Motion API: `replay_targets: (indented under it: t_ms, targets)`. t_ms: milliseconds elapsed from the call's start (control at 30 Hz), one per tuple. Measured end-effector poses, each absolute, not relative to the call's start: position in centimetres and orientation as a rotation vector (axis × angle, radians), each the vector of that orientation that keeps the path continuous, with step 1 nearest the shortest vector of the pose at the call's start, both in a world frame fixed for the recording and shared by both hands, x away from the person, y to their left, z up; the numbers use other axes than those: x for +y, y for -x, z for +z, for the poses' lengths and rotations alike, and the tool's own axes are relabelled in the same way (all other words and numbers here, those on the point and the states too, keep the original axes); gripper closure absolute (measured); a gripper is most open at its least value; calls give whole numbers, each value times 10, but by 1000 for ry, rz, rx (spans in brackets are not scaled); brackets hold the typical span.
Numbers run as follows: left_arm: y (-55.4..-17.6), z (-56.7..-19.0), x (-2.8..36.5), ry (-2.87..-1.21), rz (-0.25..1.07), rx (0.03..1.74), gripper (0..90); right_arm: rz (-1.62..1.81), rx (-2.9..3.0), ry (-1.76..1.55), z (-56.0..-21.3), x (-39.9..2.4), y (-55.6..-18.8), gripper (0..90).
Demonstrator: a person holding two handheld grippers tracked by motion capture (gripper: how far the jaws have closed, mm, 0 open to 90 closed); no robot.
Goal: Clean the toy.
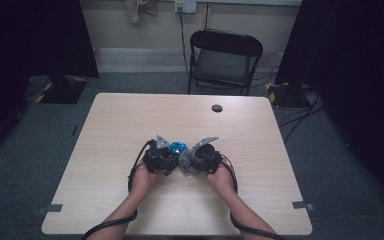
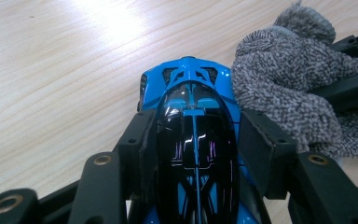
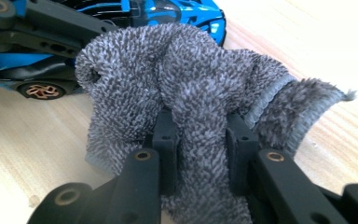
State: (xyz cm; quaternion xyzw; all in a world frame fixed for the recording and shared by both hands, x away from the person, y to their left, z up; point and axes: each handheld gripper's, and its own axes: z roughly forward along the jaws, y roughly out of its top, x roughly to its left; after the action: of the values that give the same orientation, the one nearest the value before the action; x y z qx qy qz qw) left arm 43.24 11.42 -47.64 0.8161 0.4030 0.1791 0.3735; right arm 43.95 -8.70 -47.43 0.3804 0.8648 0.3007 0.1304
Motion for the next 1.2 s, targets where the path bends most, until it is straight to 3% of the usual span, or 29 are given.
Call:
replay_targets:
  t_ms: [1200]
  targets:
    - [-433,-475,113,-2094,459,1040,480,950,2600,-971,-475,-66,-404,709]
